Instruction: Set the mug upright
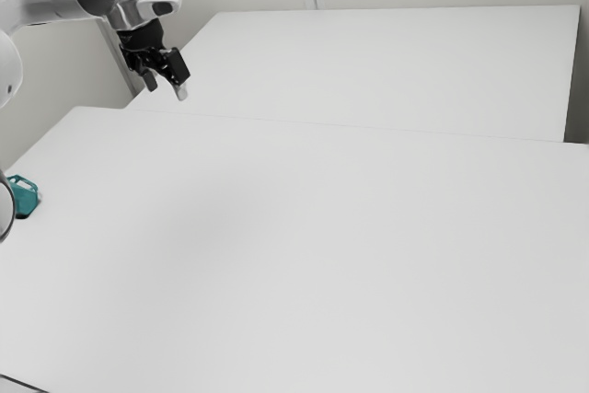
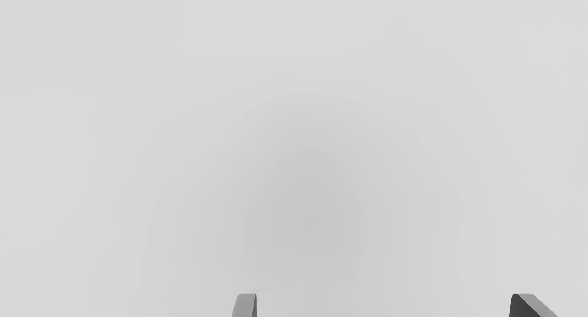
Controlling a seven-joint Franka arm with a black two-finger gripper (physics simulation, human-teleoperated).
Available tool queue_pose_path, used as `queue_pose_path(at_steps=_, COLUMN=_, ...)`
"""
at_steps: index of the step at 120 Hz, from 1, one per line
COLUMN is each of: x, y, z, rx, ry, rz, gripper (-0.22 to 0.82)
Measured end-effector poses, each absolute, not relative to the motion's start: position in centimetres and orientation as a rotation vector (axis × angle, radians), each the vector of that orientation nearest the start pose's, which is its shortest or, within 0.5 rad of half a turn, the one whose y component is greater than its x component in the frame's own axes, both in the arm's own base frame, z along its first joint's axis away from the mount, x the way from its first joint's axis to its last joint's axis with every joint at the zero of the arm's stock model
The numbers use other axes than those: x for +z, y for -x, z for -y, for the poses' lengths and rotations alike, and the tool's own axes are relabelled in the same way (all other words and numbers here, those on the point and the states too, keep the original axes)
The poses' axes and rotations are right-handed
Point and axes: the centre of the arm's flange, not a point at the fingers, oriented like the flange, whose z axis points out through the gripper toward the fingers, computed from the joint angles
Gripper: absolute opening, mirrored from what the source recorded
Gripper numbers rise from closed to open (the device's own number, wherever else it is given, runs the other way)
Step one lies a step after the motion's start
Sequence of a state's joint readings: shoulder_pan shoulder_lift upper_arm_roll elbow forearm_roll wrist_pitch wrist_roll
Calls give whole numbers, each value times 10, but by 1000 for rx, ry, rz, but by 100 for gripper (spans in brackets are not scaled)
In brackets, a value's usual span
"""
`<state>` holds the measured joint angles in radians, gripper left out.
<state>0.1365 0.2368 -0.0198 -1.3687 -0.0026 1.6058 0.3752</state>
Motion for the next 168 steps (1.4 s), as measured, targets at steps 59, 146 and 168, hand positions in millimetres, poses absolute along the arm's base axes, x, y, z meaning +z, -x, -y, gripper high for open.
queue_pose_path(at_steps=59, x=610, y=-592, z=-131, rx=-54, ry=3163, rz=-187, gripper=60)
queue_pose_path(at_steps=146, x=463, y=-460, z=-572, rx=-560, ry=3548, rz=310, gripper=60)
queue_pose_path(at_steps=168, x=436, y=-410, z=-622, rx=-689, ry=3518, rz=334, gripper=60)
